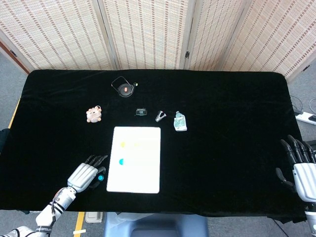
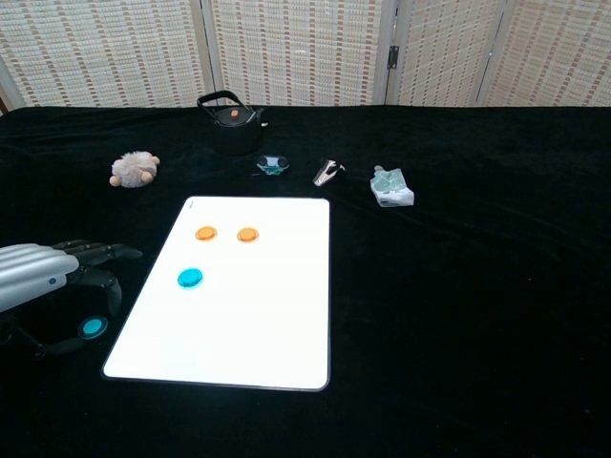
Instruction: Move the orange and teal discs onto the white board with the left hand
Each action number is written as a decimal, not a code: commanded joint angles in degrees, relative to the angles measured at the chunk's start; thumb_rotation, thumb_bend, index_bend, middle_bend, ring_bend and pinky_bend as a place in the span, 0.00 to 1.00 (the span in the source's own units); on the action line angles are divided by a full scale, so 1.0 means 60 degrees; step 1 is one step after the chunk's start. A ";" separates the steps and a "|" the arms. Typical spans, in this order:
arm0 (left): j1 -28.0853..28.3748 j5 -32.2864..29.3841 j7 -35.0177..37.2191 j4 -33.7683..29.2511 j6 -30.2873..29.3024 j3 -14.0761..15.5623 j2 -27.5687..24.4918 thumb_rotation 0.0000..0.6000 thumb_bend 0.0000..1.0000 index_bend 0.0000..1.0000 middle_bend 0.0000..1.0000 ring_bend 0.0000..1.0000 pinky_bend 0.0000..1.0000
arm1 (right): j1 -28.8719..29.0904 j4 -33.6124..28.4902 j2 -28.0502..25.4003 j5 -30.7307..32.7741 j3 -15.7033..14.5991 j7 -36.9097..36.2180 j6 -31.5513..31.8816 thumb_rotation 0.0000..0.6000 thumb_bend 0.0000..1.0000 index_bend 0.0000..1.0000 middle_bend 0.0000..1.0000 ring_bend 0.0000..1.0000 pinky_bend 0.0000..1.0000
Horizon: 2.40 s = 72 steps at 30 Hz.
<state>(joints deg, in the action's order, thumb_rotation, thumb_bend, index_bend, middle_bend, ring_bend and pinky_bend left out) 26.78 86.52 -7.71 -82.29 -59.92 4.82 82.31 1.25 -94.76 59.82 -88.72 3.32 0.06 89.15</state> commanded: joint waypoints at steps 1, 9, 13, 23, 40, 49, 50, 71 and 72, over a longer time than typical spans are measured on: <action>-0.0019 -0.0009 0.0024 0.0047 0.0002 0.0001 0.0032 1.00 0.41 0.44 0.05 0.00 0.00 | -0.0005 -0.0002 -0.0001 0.0010 0.0000 0.0005 0.0002 1.00 0.42 0.00 0.00 0.00 0.00; -0.0047 0.0010 0.0226 0.0237 0.0028 0.0000 0.0144 1.00 0.41 0.47 0.05 0.00 0.00 | -0.0009 -0.0048 -0.0005 0.0002 -0.0002 0.0046 0.0010 1.00 0.42 0.00 0.00 0.00 0.00; -0.0051 0.0042 0.0338 0.0245 0.0000 -0.0015 0.0122 1.00 0.43 0.49 0.05 0.00 0.00 | -0.0018 -0.0078 -0.0016 -0.0013 -0.0007 0.0076 0.0029 1.00 0.42 0.00 0.00 0.00 0.00; 0.0438 0.0212 0.0475 -0.0366 -0.0046 -0.0583 -0.0337 1.00 0.44 0.49 0.05 0.00 0.00 | -0.0058 -0.0132 -0.0052 -0.0021 0.0000 0.0105 0.0106 1.00 0.42 0.00 0.00 0.00 0.00; 0.2342 -0.1198 -0.0316 -0.0648 0.2080 -0.1857 0.0505 1.00 0.44 0.49 0.05 0.00 0.00 | -0.0141 0.0103 -0.0047 0.0098 -0.0002 -0.0211 0.0127 1.00 0.42 0.00 0.00 0.00 0.00; 0.2772 -0.1975 -0.0907 -0.0456 0.2498 -0.1950 0.1031 1.00 0.44 0.48 0.05 0.00 0.00 | -0.0203 0.0180 -0.0033 0.0136 -0.0007 -0.0310 0.0171 1.00 0.42 0.00 0.00 0.00 0.00; 0.2803 -0.2054 -0.0938 -0.0423 0.2528 -0.1957 0.1072 1.00 0.44 0.48 0.05 0.00 0.00 | -0.0207 0.0187 -0.0027 0.0133 -0.0004 -0.0322 0.0180 1.00 0.42 0.00 0.00 0.00 0.00; 0.3061 -0.2781 -0.1197 -0.0192 0.2405 -0.1871 0.1453 1.00 0.44 0.26 0.04 0.00 0.00 | -0.0187 0.0266 0.0000 0.0180 0.0015 -0.0391 0.0089 1.00 0.42 0.00 0.00 0.00 0.00; 0.3034 -0.2746 -0.1157 -0.0243 0.2315 -0.1884 0.1411 1.00 0.44 0.25 0.04 0.00 0.00 | -0.0188 0.0265 -0.0007 0.0184 0.0021 -0.0396 0.0093 1.00 0.42 0.00 0.00 0.00 0.00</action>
<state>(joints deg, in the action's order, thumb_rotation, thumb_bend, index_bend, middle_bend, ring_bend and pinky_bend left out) 45.13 69.81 -14.89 -83.41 -45.53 -6.42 91.06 0.13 -93.17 59.79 -87.62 3.44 -2.31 89.70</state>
